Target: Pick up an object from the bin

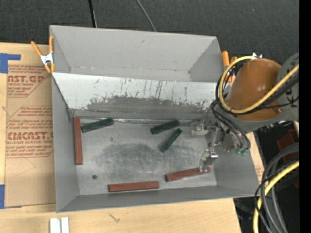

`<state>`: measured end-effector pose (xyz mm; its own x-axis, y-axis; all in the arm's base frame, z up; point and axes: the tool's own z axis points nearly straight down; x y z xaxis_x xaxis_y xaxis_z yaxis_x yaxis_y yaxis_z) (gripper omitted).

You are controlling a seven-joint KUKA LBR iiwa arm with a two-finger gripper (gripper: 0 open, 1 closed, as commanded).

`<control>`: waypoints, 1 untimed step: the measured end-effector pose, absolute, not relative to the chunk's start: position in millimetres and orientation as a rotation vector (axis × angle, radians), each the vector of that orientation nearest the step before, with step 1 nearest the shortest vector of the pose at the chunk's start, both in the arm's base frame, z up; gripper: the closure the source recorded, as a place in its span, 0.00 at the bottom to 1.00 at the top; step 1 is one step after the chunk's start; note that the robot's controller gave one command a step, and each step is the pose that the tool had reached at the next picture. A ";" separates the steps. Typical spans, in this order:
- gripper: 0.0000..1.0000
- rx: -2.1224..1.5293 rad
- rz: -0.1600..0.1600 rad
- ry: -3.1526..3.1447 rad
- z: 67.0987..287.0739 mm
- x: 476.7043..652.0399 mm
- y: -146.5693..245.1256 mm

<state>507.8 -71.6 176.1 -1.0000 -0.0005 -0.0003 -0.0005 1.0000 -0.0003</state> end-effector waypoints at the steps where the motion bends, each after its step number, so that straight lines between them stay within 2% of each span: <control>1: 1.00 -0.001 0.000 3.141 176.1 507.8 -71.5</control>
Offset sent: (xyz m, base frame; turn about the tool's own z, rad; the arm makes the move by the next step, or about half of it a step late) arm 0.0000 0.0000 0.0000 0.0000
